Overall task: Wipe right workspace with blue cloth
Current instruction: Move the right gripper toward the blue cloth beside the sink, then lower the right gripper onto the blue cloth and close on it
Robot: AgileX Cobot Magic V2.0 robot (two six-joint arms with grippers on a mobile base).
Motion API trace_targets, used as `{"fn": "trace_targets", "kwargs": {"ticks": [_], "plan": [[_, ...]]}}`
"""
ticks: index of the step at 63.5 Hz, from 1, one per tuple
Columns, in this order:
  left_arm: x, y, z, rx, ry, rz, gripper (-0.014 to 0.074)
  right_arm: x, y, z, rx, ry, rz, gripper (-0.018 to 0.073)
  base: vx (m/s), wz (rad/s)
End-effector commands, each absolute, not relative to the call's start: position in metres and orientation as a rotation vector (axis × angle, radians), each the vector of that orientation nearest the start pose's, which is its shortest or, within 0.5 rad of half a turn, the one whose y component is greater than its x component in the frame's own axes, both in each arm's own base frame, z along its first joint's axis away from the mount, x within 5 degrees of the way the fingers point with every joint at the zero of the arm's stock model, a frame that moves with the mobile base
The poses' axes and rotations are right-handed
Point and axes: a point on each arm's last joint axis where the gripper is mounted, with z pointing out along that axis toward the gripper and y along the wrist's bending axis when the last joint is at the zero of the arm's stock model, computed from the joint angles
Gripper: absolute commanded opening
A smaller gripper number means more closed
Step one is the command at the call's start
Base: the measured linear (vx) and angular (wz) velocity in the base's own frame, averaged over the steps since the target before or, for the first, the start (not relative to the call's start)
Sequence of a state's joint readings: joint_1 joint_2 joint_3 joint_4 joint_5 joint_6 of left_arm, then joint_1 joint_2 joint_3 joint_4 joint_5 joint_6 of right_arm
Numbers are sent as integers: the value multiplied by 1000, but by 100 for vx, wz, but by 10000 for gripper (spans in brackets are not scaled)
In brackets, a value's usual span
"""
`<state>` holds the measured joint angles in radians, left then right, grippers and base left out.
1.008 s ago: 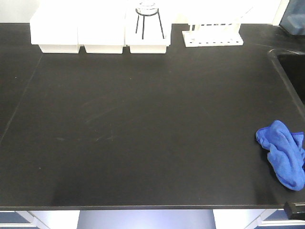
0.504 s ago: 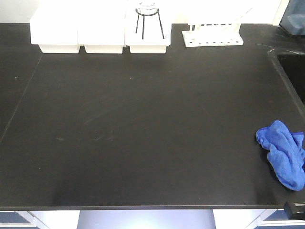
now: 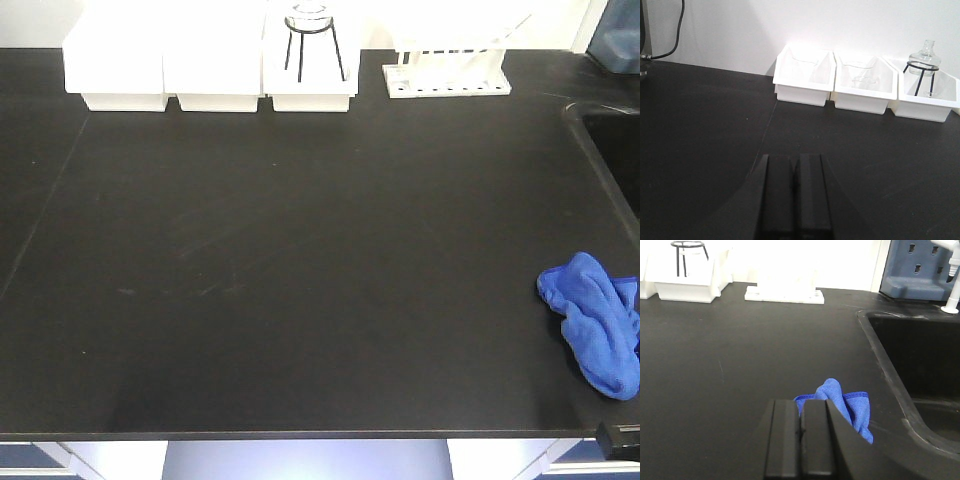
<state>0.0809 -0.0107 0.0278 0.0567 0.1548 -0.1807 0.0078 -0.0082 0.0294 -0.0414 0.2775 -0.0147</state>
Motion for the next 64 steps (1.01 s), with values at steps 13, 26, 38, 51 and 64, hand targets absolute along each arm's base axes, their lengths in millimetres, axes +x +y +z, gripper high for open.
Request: {"fn": "trace_targets", "kwargs": {"ticks": [13, 26, 38, 51, 64], "plan": [[57, 5, 188, -177, 1577, -44, -6, 57, 0, 191, -85, 1587, -88, -8, 0, 0], [57, 5, 188, -177, 1577, -44, -6, 55, 1, 212, -69, 1360, -62, -8, 0, 0], [57, 5, 188, -177, 1577, -44, -6, 50, 1, 243, -14, 1307, 1, -4, 0, 0], [57, 5, 188, -177, 1577, -44, -6, 54, -3, 299, -2, 1626, -48, -3, 0, 0], [57, 5, 188, -177, 1577, -44, -6, 101, -4, 303, 24, 1953, -52, 0, 0, 0]]}}
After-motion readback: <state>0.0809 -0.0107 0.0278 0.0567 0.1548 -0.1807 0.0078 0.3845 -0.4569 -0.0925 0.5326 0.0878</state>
